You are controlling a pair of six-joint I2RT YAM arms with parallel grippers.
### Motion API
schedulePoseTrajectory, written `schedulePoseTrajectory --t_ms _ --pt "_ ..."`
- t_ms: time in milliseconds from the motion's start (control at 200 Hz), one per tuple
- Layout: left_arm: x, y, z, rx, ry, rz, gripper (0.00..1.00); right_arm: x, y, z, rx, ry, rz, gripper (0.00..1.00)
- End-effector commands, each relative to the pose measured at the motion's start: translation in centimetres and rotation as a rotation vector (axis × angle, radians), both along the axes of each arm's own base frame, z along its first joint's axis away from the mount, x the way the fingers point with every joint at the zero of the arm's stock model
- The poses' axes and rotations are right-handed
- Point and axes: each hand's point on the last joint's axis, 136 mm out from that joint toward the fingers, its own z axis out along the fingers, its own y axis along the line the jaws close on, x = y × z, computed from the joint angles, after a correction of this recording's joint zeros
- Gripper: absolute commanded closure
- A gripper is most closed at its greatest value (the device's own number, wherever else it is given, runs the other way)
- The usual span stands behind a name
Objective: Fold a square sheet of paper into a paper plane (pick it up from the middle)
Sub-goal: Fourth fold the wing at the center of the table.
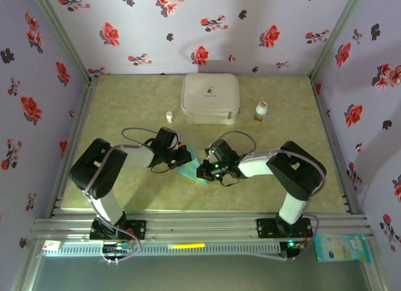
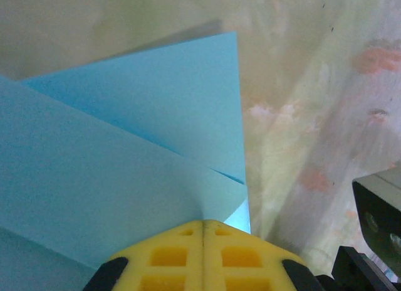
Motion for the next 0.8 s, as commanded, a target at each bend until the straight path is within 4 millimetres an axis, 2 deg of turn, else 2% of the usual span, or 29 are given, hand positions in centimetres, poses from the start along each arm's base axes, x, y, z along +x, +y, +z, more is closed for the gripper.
schedulePoseTrajectory --t_ms 0,215,565,620,715,795 --pt "-1.0 2.6 -3.3 0.114 0.060 0.035 1.00 -3.6 -3.0 -2.6 -0.093 0.111 0.028 0.93" --pt "-0.9 2.7 -3.3 0.115 0.060 0.039 1.00 -5.3 -5.2 -3.6 -0.117 0.131 0.014 0.93" --pt "-0.9 2.7 -3.2 0.107 0.061 0.043 1.00 -7.0 -7.6 -3.6 -0.147 0.122 0.001 0.94" --pt "-0.9 2.6 -3.1 0.099 0.057 0.040 1.00 -6.8 -7.2 -2.7 -0.115 0.121 -0.005 0.94" --pt "-0.9 2.6 -2.9 0.095 0.054 0.038 1.00 -5.2 -5.3 1.1 0.004 0.052 -0.023 0.94" --pt "-0.9 2.5 -2.7 0.090 0.046 0.035 1.00 -3.7 -5.0 3.2 -0.015 -0.022 -0.035 0.95"
